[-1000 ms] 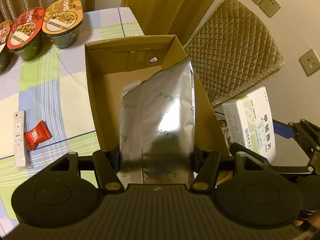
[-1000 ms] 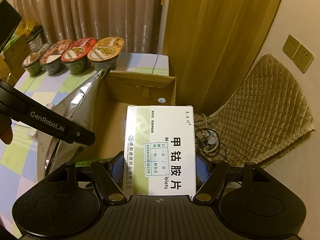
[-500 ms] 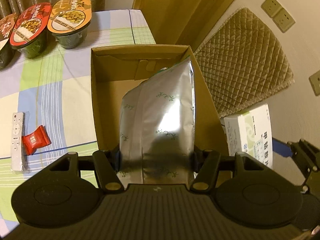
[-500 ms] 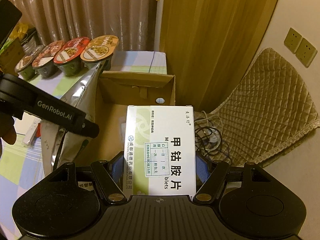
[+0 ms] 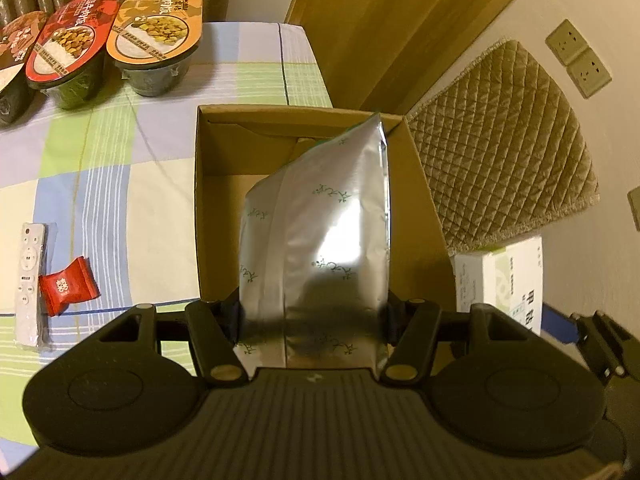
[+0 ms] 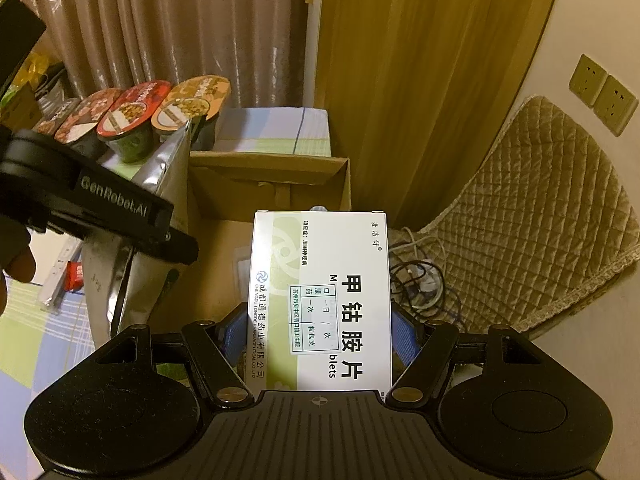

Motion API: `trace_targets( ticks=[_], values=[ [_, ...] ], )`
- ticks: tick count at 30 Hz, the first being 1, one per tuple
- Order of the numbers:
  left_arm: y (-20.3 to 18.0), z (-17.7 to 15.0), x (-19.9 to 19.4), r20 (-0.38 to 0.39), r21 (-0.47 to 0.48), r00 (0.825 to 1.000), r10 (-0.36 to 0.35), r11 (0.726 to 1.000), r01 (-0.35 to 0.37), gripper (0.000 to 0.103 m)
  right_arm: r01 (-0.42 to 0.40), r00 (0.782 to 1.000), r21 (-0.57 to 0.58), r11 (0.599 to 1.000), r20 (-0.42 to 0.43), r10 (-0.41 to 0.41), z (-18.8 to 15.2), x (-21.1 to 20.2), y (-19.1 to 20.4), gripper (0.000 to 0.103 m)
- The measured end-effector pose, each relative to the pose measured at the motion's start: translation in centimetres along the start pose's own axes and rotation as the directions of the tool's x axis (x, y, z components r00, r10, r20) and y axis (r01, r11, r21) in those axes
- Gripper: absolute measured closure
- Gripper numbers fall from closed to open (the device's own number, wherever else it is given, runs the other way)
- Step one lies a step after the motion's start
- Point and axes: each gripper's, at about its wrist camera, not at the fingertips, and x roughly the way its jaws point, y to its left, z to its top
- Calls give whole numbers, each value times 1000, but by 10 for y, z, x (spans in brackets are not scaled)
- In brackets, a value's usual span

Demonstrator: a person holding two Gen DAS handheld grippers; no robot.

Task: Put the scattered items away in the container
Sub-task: 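Lower the foil bag into the box and open the left tool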

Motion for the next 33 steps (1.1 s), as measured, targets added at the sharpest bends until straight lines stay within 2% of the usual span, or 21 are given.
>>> trace_targets(
  ticks=[33],
  values=[
    [12, 11, 35, -20, -36, 1000, 1, 999, -2, 45, 4, 1000, 2, 1000, -27, -4, 6, 31, 0, 30]
  ],
)
